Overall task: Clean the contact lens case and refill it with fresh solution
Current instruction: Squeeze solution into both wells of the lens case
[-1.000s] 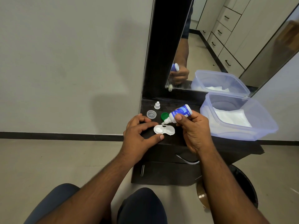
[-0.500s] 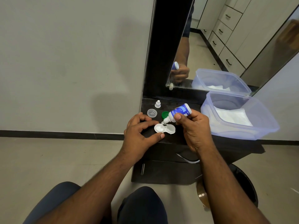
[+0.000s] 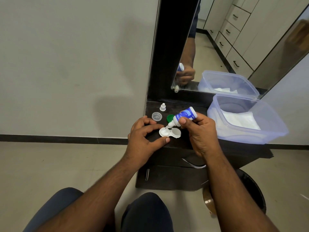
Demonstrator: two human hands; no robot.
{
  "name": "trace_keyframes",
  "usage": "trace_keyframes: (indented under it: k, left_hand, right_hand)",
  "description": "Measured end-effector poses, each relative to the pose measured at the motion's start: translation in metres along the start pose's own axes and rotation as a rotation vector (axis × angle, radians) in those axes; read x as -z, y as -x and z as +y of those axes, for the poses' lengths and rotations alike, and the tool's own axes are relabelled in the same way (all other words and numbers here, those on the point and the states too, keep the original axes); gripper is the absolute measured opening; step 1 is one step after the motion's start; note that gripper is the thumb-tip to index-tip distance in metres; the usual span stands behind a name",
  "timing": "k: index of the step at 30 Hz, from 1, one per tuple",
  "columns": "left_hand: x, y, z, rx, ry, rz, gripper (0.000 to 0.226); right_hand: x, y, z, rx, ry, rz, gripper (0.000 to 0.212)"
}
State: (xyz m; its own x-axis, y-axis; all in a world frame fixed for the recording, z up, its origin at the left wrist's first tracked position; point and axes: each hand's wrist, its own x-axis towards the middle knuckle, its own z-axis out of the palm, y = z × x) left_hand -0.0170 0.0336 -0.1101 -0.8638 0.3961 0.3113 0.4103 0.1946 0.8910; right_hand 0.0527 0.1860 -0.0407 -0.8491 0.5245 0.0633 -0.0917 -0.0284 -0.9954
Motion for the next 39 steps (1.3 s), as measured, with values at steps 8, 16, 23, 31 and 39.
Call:
trace_keyframes:
  k: [8,16,23,31,39]
  left_hand:
    - [0.0014,-0.0004,-0.0002,-0.022,0.004,-0.002,0.046]
    - [0.0022,-0.0004,-0.0002,-0.012,-0.004,-0.012,0.046]
    - [0.0011,-0.0007,0.001,-0.015,0.003,-0.009,0.046]
    - [0.0006,-0.0018,-0.0012,-0.018,0.006,-0.012,0.045]
    - [0.0021,-0.0013,0.0009,-0.009,0.0,-0.014,0.047]
  right_hand:
    - [0.002,-0.0026,-0.0015,-0.004,-0.094,0.021,0.028]
    - [0.0044,-0.0032,0.0027,-0.042,-0.101,0.032,0.038]
    - [0.0039,-0.0024,0.0013,-0.037,-0.072,0.002,0.029]
    - [0.0035,-0.0024,0.0012,-0.032,-0.02,-0.001,0.031]
    - [0.0019,-0.0012,0.0,-0.017,-0.032,-0.027,0.026]
